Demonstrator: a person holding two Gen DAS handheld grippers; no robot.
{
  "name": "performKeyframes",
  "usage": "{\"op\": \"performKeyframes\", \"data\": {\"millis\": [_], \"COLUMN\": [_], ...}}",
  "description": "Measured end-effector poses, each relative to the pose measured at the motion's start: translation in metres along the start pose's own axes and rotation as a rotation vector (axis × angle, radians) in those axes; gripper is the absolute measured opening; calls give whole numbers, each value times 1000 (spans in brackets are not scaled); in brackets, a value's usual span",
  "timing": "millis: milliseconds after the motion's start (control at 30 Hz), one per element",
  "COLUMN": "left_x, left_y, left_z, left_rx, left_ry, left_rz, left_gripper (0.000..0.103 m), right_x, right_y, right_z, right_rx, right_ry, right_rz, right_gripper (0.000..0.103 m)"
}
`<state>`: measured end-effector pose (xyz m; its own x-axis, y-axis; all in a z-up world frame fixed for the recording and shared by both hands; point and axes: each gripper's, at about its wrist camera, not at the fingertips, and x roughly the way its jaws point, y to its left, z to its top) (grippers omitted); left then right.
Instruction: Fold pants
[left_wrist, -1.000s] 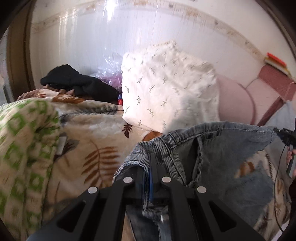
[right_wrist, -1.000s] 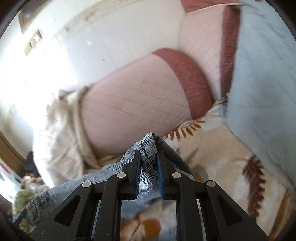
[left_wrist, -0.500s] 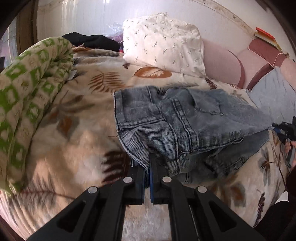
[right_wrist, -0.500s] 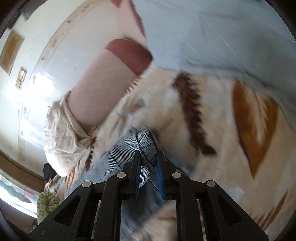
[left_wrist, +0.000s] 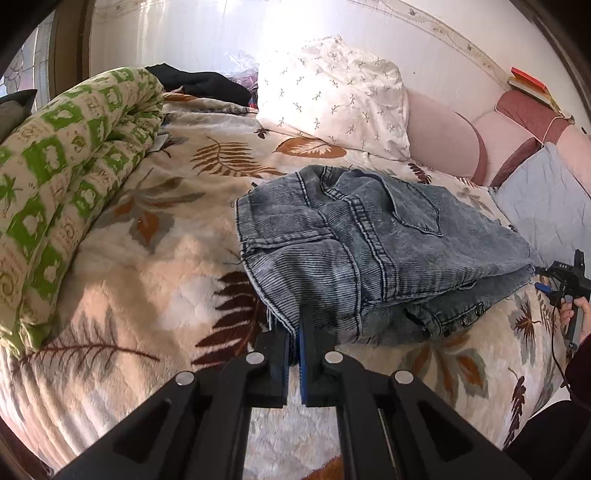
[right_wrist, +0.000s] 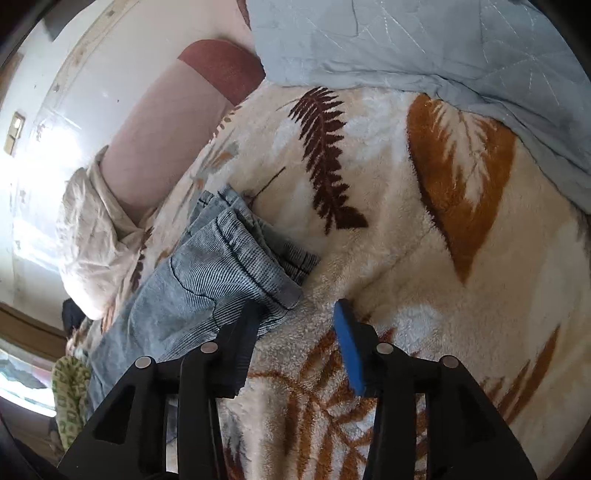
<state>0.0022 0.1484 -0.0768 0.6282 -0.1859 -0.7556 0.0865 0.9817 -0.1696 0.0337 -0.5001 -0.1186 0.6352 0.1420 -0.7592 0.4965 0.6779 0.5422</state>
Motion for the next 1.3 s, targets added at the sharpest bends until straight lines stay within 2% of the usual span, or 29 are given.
{"op": "performKeyframes", "data": {"millis": [67, 167, 267, 433, 567, 633, 733, 900, 1000, 1100, 1300], "left_x": [1, -2, -9, -18, -47, -61, -71, -31, 5, 32, 56], "left_y": [-2, -4, -5, -6, -13, -15, -23, -66, -82, -91, -92], "left_z": [-3, -5, -6, -15, -21, -16, 1, 37, 51, 49, 21], "left_rx": [8, 21, 35, 57, 134, 132, 93, 97, 89, 85, 145], "left_ry": [7, -2, -13, -5, -80, -122, -166, -136, -86, -33, 71], "left_rz": [9, 15, 21, 52, 145, 130, 71, 43, 33, 39, 60], "left_gripper": [6, 6, 6, 10, 11, 11, 12, 23, 24, 24, 24], "right_x": [-4, -14, -25, -32, -30, -31, -34, -27, -10, 18, 67], "right_y": [2, 12, 19, 37, 56, 68, 82, 101, 126, 150, 168], "right_z": [1, -1, -4, -19, -35, -40, -41, -29, -28, -36, -72], "right_rx": [4, -19, -29, -57, -84, -132, -206, -248, -327, -406, -604], "right_ry": [-12, -58, -104, -74, -26, -32, -80, -126, -113, -51, 114], "right_rz": [-2, -32, -18, 85, 170, 160, 139, 162, 126, 79, -146], "right_gripper": [49, 52, 55, 57, 57, 57, 57, 57, 57, 57, 55]}}
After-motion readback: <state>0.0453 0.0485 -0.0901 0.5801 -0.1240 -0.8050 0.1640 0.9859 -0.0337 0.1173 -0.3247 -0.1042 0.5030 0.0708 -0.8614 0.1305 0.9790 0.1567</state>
